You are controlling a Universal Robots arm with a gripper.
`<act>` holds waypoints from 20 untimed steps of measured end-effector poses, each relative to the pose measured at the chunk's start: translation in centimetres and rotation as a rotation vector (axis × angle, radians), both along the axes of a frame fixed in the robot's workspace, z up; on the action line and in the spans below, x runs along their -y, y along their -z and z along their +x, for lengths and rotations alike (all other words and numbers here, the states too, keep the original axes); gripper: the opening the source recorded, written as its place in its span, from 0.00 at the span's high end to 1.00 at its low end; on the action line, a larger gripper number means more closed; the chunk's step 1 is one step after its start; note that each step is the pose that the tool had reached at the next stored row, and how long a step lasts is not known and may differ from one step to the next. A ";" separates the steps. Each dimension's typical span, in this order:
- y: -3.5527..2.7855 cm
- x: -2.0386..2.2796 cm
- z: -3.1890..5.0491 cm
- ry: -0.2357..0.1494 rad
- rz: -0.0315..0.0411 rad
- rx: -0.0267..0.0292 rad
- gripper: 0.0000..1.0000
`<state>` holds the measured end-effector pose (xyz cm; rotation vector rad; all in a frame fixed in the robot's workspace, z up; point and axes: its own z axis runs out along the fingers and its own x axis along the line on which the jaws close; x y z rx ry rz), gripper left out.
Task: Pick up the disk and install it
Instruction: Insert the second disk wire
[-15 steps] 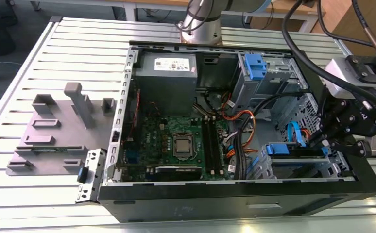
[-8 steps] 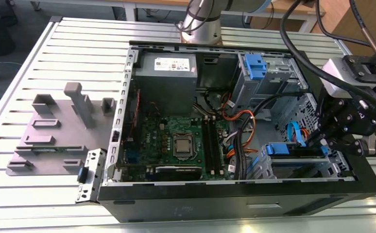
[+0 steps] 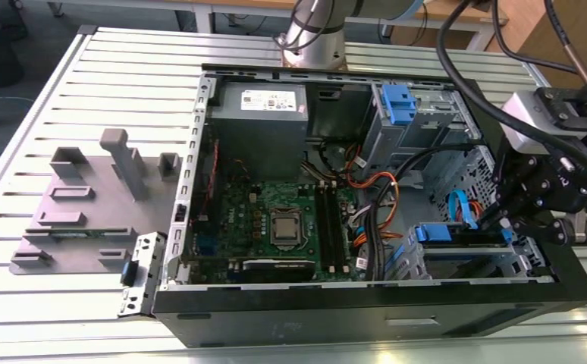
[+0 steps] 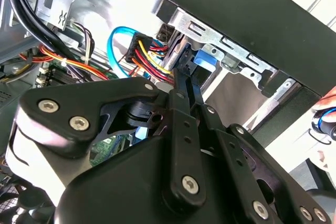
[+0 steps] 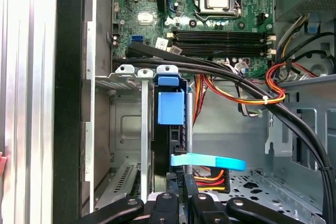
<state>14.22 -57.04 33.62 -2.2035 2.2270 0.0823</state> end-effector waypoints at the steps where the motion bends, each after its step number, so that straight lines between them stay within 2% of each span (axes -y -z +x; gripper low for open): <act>1: 0.03 0.00 0.00 0.000 0.0000 0.0000 0.84; 13: 0.25 0.00 0.00 0.000 0.0002 0.0000 0.84; 20: 0.67 0.00 -0.02 0.000 -0.0002 0.0000 0.84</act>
